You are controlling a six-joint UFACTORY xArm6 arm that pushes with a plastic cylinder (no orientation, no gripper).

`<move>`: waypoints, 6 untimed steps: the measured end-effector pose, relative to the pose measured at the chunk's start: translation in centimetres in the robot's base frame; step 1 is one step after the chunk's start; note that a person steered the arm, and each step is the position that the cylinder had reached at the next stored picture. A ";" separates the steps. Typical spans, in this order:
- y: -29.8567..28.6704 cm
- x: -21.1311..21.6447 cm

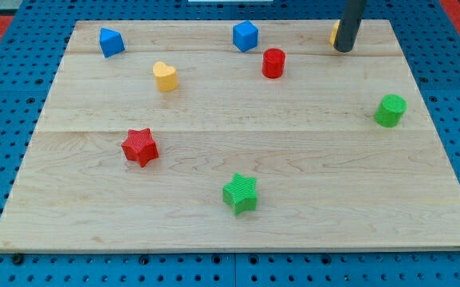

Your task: Move red circle towards yellow heart

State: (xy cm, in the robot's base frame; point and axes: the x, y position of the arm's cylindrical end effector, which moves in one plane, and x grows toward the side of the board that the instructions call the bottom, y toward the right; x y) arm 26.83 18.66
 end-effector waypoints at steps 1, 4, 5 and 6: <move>-1.4 0.5; -14.3 2.9; -16.7 4.3; -18.3 5.1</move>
